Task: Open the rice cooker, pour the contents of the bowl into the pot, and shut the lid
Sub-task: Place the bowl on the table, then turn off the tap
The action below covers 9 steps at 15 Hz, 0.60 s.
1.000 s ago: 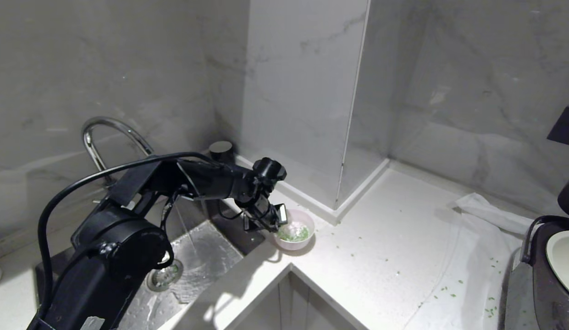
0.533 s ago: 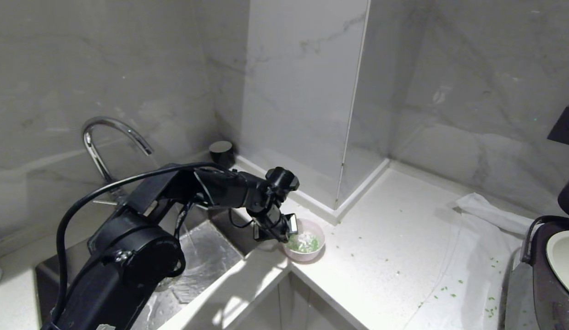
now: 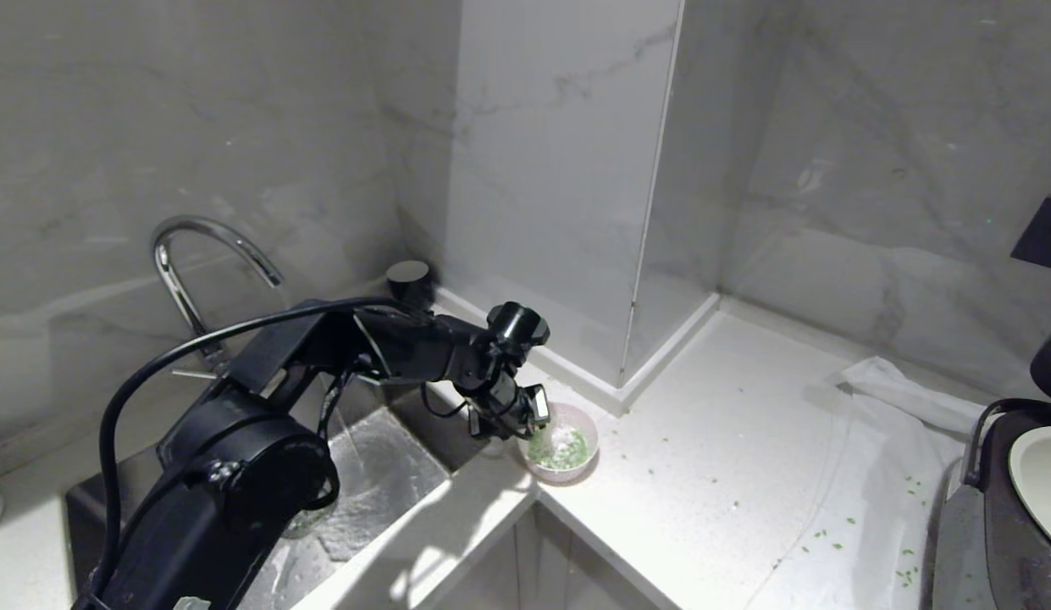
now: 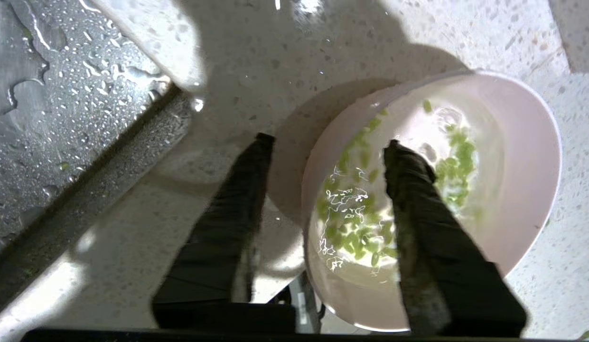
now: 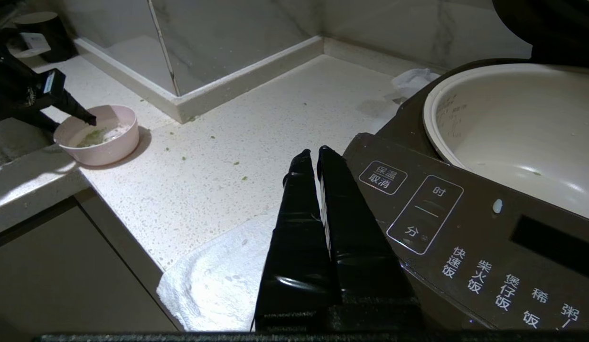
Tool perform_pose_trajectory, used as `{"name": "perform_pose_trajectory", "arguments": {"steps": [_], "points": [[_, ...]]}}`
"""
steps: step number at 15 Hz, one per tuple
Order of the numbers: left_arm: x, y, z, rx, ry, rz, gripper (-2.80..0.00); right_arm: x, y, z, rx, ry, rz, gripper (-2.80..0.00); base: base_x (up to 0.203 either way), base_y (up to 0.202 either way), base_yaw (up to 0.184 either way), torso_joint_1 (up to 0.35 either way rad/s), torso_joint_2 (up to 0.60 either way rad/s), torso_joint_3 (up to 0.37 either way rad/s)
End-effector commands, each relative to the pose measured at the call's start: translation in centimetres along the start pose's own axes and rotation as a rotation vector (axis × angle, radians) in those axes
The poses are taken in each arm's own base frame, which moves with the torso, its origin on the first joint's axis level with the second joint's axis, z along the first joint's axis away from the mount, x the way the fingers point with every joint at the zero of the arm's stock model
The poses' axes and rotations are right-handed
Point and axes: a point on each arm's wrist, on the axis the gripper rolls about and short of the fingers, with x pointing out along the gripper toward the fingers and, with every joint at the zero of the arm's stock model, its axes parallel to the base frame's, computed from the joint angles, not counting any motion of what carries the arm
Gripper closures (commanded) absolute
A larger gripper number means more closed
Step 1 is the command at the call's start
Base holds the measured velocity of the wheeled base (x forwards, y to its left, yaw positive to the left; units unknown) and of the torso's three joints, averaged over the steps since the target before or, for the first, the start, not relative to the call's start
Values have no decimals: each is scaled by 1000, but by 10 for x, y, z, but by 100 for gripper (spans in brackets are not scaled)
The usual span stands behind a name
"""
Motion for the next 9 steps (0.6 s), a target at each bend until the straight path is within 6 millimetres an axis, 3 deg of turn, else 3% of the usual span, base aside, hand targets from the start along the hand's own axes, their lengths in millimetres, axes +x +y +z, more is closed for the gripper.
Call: {"name": "perform_pose_trajectory", "arguments": {"steps": [1,4,9], "points": [[-7,1,3,-19,-9,-1,-280,0,0,0,0,1,0,0,0,0,0,0,0,0],[-33,10,16,-55,-27,7,-280,0,0,0,0,1,0,0,0,0,0,0,0,0],[-106,44,22,-117,-35,39,-280,0,0,0,0,0,1,0,0,0,0,0,0,0]]}}
